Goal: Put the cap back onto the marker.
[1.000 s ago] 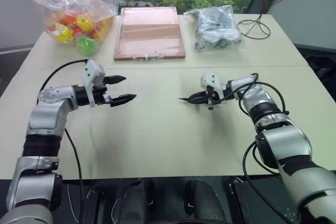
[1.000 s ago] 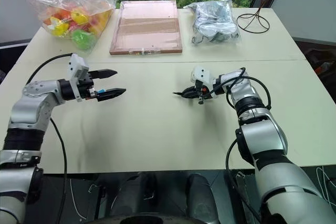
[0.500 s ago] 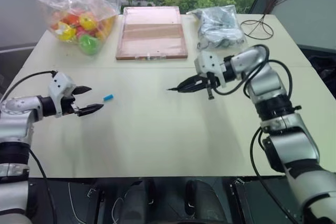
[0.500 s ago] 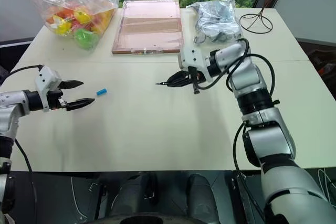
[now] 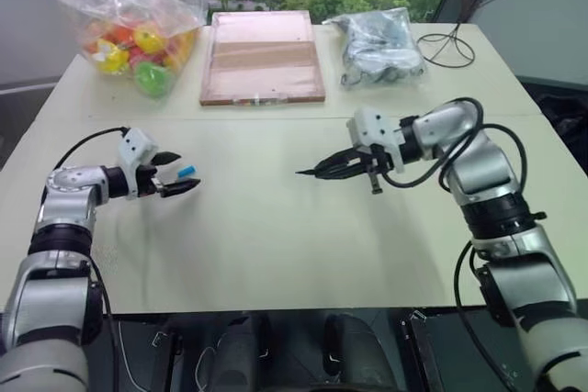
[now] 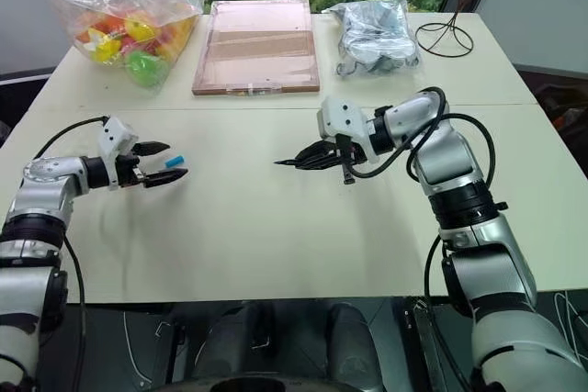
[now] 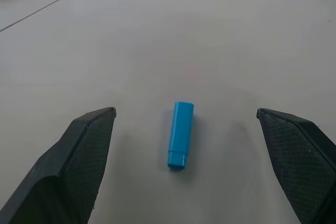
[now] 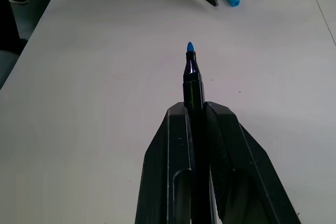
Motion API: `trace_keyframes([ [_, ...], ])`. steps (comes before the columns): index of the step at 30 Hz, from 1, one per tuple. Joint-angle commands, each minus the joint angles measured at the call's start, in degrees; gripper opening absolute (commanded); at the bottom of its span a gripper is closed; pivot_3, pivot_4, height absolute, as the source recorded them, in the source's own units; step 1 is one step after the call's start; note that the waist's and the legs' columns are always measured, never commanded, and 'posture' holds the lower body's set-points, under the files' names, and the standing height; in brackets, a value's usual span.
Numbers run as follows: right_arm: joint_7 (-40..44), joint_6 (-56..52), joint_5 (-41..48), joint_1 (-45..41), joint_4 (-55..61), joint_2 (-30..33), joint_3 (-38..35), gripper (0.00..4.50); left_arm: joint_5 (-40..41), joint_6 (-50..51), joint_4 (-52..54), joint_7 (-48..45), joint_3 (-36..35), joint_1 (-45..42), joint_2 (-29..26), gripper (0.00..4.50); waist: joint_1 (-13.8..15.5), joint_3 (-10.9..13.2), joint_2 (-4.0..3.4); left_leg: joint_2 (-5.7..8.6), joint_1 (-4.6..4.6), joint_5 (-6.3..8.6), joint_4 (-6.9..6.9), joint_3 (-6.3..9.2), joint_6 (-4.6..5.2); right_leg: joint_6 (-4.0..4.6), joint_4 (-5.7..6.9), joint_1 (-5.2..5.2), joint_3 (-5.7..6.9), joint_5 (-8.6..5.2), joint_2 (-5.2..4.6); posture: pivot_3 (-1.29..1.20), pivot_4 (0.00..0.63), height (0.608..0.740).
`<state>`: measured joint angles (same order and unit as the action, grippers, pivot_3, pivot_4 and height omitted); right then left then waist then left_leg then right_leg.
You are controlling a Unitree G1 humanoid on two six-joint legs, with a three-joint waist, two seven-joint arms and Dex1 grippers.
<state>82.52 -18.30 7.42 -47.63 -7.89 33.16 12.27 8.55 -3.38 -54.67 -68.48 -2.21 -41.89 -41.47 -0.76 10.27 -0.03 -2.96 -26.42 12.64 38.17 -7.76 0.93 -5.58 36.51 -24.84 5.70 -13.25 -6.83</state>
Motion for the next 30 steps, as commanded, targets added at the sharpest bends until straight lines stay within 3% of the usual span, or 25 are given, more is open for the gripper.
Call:
trace_keyframes([
  [1,-1.11,-0.47,1.6,0.1,3.12,1.52,-1.31,0.05,-1.56,-1.62,-2.97,-1.2,0.48,-2.23,-0.38,4.5,0.01,0.0,0.0,0.0,0.0,0.0,0.0,0.0,0.0,0.0,0.0,0.0,0.0,0.0,0.0,0.0,0.15,0.74],
  [11,-3.16,-0.5,3.08,0.81,3.5,2.6,-1.1,0.05,-3.34,-3.51,-6.11,-2.95,0.71,-2.53,-1.51,4.5,-0.05,0.0,0.01,-0.01,0.0,0.01,0.0,0.01,0.02,0.0,0.0,0.0,0.0,0.0,0.0,0.0,0.15,0.74],
  [14,-3.36,-0.08,3.12,0.57,2.89,2.53,-0.9,0.0,-3.33,-3.69,-6.05,-3.19,0.68,-2.26,-1.33,3.73,-0.04,0.0,0.01,-0.01,0.0,0.01,0.0,0.01,0.03,0.0,0.0,0.0,0.0,0.0,0.0,0.0,0.15,0.74],
  [16,-3.39,0.29,3.07,0.41,2.65,2.55,-0.75,0.0,-3.35,-3.79,-5.83,-3.29,0.7,-1.97,-1.25,2.52,0.01,0.0,0.01,0.0,0.0,0.01,0.0,0.01,0.03,0.0,0.0,0.0,0.0,0.0,0.0,0.0,0.15,0.74],
  [22,-3.09,0.62,3.27,-0.21,2.38,2.44,-0.45,0.0,-3.26,-3.79,-5.31,-3.5,0.42,-1.41,-1.54,0.01,0.02,0.0,0.01,0.0,0.0,0.03,0.01,0.01,0.05,0.0,0.0,0.01,0.0,0.0,0.0,0.0,0.15,0.74],
  [30,-2.86,2.18,2.63,-0.79,-0.23,2.39,0.07,0.0,-2.96,-4.01,-4.12,-3.44,-0.06,-1.3,-2.58,0.01,-0.1,0.0,0.01,-0.01,0.01,0.02,0.0,0.01,0.04,0.0,0.0,0.0,0.0,0.0,0.0,0.0,0.15,0.74],
])
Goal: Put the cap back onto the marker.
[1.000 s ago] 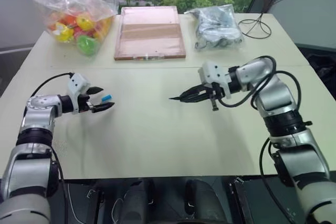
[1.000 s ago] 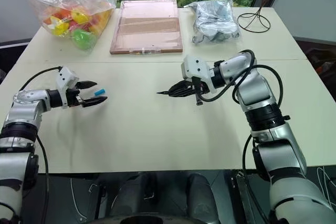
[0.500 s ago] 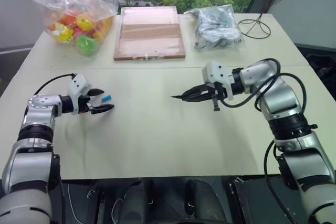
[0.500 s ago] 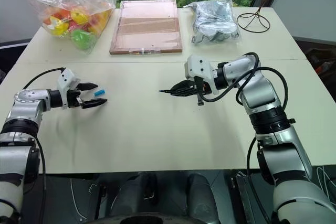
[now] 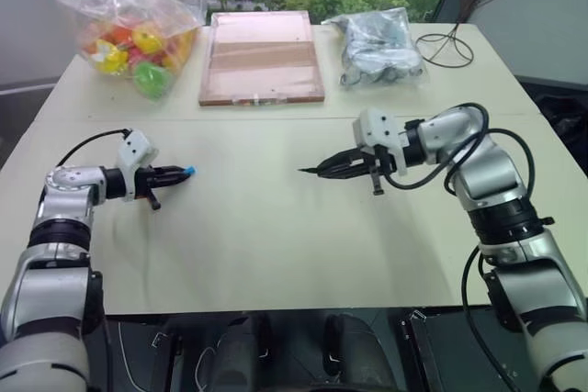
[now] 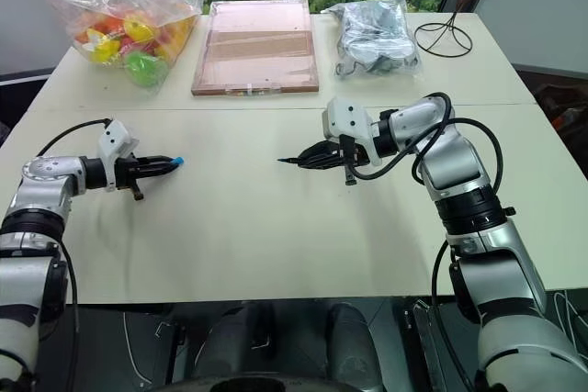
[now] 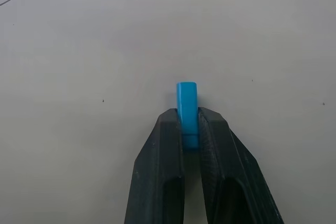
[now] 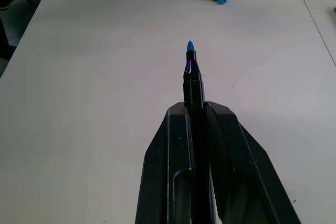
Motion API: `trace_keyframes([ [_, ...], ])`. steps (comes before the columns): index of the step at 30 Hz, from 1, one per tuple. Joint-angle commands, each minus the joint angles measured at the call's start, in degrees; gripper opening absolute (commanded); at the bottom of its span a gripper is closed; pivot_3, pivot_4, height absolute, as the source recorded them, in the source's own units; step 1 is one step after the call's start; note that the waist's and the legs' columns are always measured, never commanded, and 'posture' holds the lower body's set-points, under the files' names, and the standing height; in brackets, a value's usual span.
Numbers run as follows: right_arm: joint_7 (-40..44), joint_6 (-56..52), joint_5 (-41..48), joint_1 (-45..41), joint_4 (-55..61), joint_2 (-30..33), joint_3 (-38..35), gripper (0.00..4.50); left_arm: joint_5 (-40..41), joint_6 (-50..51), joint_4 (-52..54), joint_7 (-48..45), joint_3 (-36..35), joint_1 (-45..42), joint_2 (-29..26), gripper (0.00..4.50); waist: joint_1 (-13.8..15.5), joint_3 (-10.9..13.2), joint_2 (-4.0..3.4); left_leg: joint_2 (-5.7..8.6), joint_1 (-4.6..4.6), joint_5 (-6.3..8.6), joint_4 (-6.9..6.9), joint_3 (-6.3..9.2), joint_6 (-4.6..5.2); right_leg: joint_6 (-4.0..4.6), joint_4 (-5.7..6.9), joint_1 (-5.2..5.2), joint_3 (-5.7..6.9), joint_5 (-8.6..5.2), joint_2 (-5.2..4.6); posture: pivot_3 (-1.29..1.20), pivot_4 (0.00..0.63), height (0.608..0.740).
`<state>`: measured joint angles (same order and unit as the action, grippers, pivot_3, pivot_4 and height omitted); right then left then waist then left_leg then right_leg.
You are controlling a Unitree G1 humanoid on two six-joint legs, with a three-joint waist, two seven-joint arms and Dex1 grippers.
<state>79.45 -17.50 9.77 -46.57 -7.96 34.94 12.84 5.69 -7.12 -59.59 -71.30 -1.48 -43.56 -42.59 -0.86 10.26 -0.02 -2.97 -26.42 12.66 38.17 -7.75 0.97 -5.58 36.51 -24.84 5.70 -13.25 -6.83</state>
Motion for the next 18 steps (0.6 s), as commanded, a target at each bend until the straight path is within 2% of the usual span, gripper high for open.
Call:
trace_keyframes([
  [1,0.24,1.62,0.21,-1.97,-0.55,0.57,-0.47,0.0,-0.02,-0.33,0.96,-0.7,-0.82,0.25,-1.48,0.01,-0.01,0.0,0.0,0.0,0.0,0.0,0.0,0.0,0.0,0.0,0.0,0.0,0.0,0.0,0.0,0.0,0.15,0.74],
  [8,-0.02,2.88,-0.21,-2.44,-2.26,0.34,-0.12,0.0,0.65,0.22,1.93,-0.75,-1.22,-0.85,-0.87,0.01,0.05,0.0,0.0,0.0,0.0,0.0,0.0,0.0,0.0,0.0,0.0,0.0,0.0,0.0,0.0,0.0,0.15,0.74],
  [18,2.78,9.62,-3.52,-9.46,-13.5,1.5,0.44,0.0,1.75,2.16,15.96,-4.9,1.33,-8.69,2.52,0.01,0.15,0.02,0.04,0.01,-0.04,-0.01,0.05,0.01,-0.01,-0.01,0.01,0.0,0.01,0.0,0.0,0.0,0.15,0.74],
])
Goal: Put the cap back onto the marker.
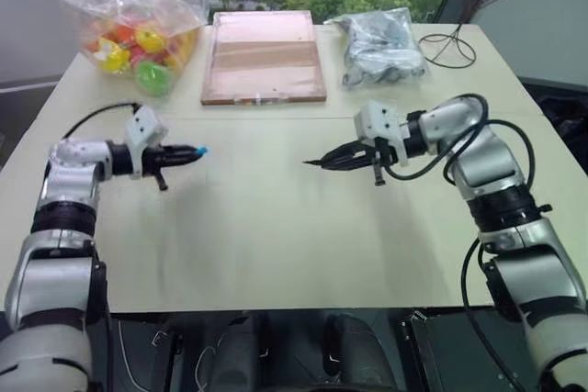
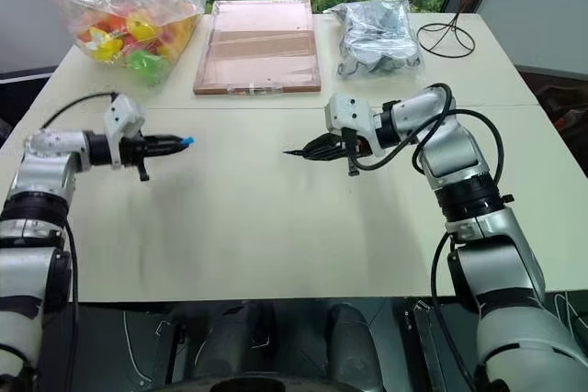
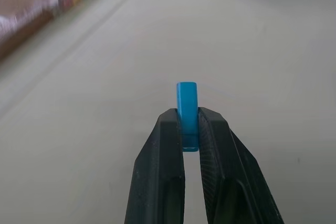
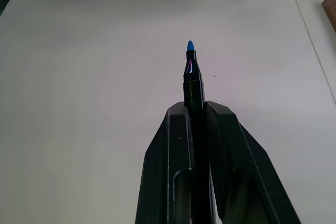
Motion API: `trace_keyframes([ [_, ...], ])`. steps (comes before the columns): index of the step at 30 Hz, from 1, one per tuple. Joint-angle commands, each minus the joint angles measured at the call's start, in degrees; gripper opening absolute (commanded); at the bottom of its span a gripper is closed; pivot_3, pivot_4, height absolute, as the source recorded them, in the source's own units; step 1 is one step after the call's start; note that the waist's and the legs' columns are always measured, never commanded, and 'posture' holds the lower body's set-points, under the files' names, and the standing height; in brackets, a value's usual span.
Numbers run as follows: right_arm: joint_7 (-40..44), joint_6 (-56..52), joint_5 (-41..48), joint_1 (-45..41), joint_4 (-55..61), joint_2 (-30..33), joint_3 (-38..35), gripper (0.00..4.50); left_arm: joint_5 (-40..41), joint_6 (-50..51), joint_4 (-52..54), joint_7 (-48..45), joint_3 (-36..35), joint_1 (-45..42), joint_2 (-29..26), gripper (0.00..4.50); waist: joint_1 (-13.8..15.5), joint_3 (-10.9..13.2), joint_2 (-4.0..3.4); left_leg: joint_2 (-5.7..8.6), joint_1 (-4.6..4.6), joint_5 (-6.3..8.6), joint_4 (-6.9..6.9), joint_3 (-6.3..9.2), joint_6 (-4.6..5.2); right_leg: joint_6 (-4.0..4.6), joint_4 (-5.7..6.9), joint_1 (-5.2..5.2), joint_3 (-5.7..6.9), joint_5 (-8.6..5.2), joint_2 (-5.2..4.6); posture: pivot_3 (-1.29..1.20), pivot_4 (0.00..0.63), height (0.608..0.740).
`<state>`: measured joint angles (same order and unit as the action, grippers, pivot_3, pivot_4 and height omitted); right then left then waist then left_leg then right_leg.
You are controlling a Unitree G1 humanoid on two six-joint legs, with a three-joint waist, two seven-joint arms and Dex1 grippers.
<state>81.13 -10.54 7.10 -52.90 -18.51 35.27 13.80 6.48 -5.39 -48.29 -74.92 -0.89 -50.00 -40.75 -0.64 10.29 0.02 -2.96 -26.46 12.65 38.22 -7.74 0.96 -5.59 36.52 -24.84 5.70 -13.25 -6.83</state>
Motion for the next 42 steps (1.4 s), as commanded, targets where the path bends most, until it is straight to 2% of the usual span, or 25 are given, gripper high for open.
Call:
trace_keyframes([
  [1,1.46,3.46,-1.14,-3.85,-4.38,1.1,-0.35,0.0,0.86,0.54,6.16,-1.72,1.24,-2.78,1.2,0.01,-0.12,0.0,0.0,0.0,0.01,0.0,0.0,-0.01,0.0,0.0,0.0,0.0,0.0,0.0,0.0,0.0,0.15,0.74],
  [9,1.9,9.4,-3.67,-9.09,-13.78,-2.33,0.9,0.0,1.38,3.03,17.74,-5.39,6.22,-4.32,6.25,0.01,-0.27,0.01,-0.02,-0.01,0.01,-0.02,0.0,-0.04,-0.02,-0.01,0.01,0.0,-0.01,0.0,0.01,0.0,0.15,0.74],
  [17,2.57,8.97,-2.94,-9.5,-11.3,-4.75,0.82,0.0,1.78,5.17,19.7,-6.15,7.88,-4.84,9.08,0.01,-0.1,0.01,-0.02,-0.01,0.01,-0.03,0.02,-0.03,-0.01,-0.01,0.02,0.0,-0.01,-0.01,0.01,0.0,0.15,0.74],
  [30,1.45,8.65,-3.01,-8.58,-10.19,-5.81,0.7,0.0,2.2,6.07,20.63,-6.46,8.44,-5.06,10.79,0.01,-0.17,0.01,-0.02,-0.01,0.01,-0.03,0.02,-0.01,-0.01,-0.01,0.03,0.0,-0.01,-0.01,0.01,0.0,0.15,0.74],
  [42,0.79,9.72,-3.36,-8.59,-10.92,-6.13,0.72,0.0,3.27,9.08,25.22,-7.42,8.9,-2.5,9.18,0.01,-0.16,0.01,-0.02,-0.01,0.01,-0.03,0.01,-0.01,-0.02,-0.01,0.03,0.0,-0.01,-0.01,0.01,0.0,0.15,0.74],
])
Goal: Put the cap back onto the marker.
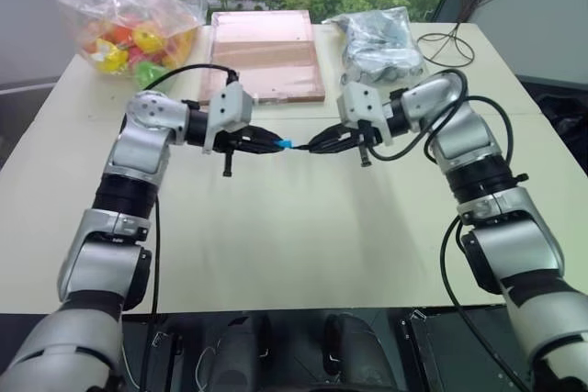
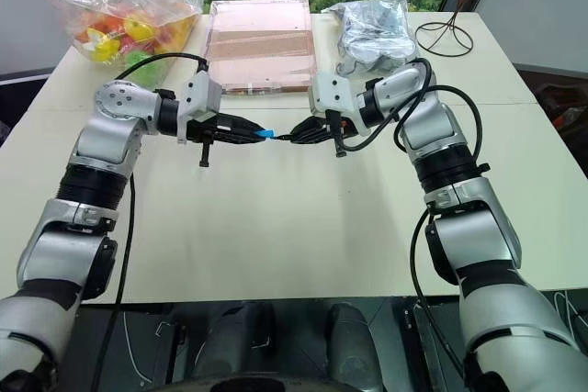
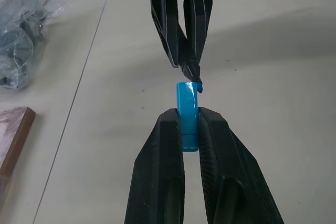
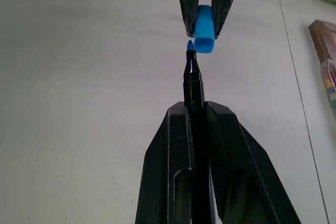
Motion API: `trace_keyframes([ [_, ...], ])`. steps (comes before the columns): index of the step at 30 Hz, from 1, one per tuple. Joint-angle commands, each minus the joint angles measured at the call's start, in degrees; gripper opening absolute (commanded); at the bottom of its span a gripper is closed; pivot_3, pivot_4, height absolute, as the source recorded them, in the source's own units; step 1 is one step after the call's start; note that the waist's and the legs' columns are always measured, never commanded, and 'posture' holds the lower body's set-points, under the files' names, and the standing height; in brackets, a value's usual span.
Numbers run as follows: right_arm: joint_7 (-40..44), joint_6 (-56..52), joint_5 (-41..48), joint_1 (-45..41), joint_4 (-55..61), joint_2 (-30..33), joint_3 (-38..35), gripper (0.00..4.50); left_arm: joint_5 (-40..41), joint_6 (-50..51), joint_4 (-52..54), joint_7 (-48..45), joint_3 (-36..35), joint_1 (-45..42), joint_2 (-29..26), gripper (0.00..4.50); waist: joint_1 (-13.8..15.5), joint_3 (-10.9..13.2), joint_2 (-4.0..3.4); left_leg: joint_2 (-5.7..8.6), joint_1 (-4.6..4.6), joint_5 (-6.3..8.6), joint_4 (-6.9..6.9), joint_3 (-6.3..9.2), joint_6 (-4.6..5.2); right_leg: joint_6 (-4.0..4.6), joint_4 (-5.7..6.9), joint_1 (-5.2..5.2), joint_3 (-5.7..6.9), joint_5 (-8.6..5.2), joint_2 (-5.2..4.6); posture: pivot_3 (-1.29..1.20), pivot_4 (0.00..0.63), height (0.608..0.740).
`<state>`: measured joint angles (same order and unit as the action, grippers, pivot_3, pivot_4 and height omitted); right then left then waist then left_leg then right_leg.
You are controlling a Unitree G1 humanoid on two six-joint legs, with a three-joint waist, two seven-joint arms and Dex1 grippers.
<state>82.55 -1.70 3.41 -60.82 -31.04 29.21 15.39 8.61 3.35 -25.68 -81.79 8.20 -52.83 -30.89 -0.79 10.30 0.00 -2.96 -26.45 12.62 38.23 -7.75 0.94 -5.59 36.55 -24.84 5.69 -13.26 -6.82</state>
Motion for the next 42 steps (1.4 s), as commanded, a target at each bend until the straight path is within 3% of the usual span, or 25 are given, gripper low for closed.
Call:
trace_keyframes([
  [1,-0.65,0.93,0.3,-0.68,1.55,-0.1,-0.88,0.0,1.08,0.3,2.8,-0.51,-0.12,0.54,-0.86,0.01,-0.01,0.0,0.0,0.0,0.0,0.0,0.0,0.0,0.0,0.0,0.0,0.0,0.0,0.0,0.0,0.0,0.15,0.74],
  [29,-0.99,0.7,0.55,0.06,2.72,-1.02,-0.61,0.0,1.2,1.41,5.15,1.64,0.88,1.64,0.38,0.01,0.02,0.0,0.0,0.0,0.0,0.0,0.0,0.0,0.0,0.0,0.0,0.0,0.0,0.0,0.0,0.0,0.15,0.74],
  [42,-3.72,-0.39,-1.98,-1.65,2.01,-3.12,-0.3,0.0,-0.97,11.79,8.69,4.35,5.22,-2.76,3.65,0.01,-0.05,0.0,0.0,0.0,0.0,0.0,0.0,0.0,0.0,0.0,0.0,0.0,0.0,0.0,0.0,0.0,0.15,0.74],
])
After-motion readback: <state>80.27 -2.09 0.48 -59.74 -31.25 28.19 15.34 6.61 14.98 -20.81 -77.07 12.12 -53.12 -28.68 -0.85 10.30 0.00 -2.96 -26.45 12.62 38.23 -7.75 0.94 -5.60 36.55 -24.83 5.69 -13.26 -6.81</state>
